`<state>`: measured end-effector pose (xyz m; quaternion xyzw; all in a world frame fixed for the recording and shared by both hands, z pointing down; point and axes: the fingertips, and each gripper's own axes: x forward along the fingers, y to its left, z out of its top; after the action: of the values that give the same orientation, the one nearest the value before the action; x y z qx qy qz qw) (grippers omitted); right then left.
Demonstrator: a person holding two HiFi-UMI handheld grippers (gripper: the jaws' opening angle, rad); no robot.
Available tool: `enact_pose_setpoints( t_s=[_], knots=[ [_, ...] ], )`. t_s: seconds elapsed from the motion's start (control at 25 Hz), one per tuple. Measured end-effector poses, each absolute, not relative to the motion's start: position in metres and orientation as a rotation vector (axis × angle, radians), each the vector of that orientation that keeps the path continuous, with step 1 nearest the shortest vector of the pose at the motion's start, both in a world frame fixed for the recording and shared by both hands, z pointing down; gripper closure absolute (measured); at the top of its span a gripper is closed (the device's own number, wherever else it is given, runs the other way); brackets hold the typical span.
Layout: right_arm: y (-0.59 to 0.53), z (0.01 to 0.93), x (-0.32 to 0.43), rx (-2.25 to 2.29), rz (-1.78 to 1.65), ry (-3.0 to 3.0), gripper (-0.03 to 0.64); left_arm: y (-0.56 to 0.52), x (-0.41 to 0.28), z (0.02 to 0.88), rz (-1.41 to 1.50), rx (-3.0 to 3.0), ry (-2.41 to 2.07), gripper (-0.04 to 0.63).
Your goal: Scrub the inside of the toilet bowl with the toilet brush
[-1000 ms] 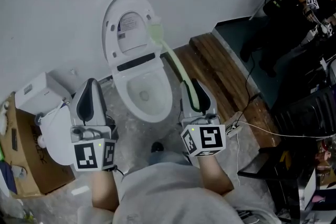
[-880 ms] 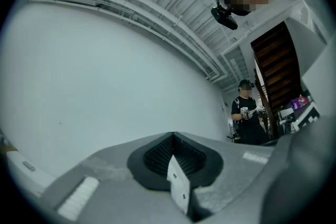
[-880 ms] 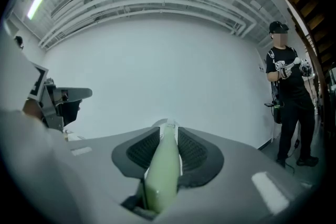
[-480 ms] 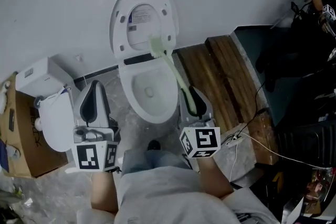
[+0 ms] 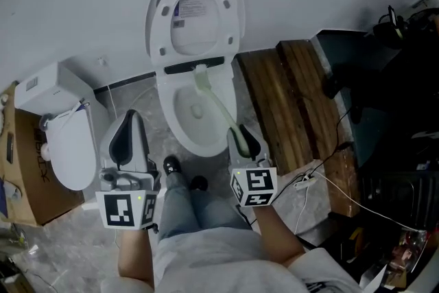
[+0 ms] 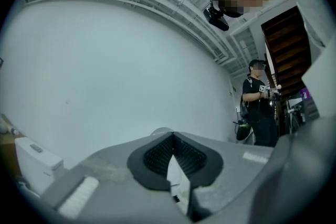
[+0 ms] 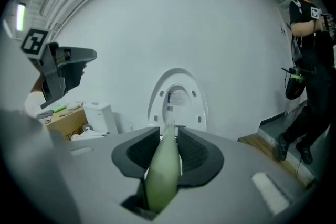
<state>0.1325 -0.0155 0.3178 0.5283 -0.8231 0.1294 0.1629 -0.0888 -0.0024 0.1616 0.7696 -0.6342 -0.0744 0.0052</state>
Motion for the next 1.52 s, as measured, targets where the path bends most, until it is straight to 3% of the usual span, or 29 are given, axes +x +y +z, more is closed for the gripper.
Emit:
enact_pose_setpoints(
  t_s=[0.88, 1.52],
  knots=[
    [-0.044, 0.529, 0.126, 1.451, 0.802, -2.079, 0.511, -0.031, -0.102, 0.267, -0.16, 2.399, -1.93, 0.592],
    [-0.092, 0.631, 0.085, 1.417, 0.783, -2.059, 0.51, -0.048, -0.097, 0.34, -0.091, 2.442, -1.846, 0.591]
  ],
)
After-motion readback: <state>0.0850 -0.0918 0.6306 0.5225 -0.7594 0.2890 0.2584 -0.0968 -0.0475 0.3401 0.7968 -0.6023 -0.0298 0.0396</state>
